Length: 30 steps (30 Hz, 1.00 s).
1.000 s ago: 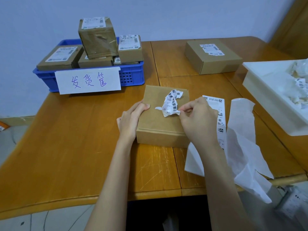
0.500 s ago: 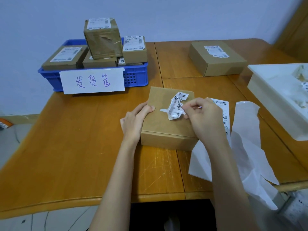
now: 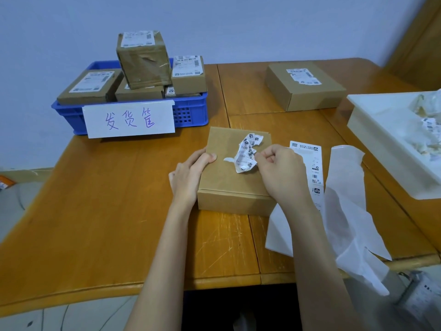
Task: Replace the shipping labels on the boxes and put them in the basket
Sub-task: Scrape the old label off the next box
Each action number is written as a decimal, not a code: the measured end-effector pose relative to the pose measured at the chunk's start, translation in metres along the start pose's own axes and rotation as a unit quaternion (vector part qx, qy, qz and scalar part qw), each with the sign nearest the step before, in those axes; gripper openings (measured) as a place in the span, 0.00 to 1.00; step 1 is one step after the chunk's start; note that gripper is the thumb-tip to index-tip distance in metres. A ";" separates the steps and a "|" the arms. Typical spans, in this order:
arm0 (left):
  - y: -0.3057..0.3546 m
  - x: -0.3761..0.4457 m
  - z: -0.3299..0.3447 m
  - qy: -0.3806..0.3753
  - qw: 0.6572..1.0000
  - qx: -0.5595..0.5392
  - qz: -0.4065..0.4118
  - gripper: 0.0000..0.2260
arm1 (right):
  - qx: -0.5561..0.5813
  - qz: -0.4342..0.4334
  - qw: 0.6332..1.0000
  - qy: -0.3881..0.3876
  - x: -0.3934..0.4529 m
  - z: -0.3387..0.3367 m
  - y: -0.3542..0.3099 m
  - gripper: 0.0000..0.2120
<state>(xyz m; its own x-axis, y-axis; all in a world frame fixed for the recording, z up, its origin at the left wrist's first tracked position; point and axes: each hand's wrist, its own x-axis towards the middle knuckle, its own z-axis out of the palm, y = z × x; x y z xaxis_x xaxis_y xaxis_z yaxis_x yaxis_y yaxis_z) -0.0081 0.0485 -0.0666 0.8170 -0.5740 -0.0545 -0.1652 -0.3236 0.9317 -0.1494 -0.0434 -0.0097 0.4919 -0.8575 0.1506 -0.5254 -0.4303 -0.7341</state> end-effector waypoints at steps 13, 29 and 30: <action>-0.004 0.003 0.002 0.003 1.000 0.004 0.024 0.34 | 0.075 0.014 0.996 -0.052 0.015 0.006 -0.004 0.09; -0.004 0.002 0.002 0.015 0.999 0.016 0.026 0.34 | 0.203 -0.093 0.968 0.115 -0.017 0.009 0.005 0.17; -0.004 0.001 0.002 0.016 0.999 0.017 0.025 0.34 | 0.152 -0.123 0.974 0.114 -0.019 0.009 0.005 0.17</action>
<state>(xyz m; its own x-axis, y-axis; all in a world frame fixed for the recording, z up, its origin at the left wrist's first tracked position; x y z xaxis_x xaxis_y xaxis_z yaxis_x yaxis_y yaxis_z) -0.0076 0.0470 -0.0709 0.8247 -0.5656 0.0042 -0.2246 -0.3206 0.9202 -0.1549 -0.0271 -0.0224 0.3921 -0.7941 0.4645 -0.1648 -0.5574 -0.8137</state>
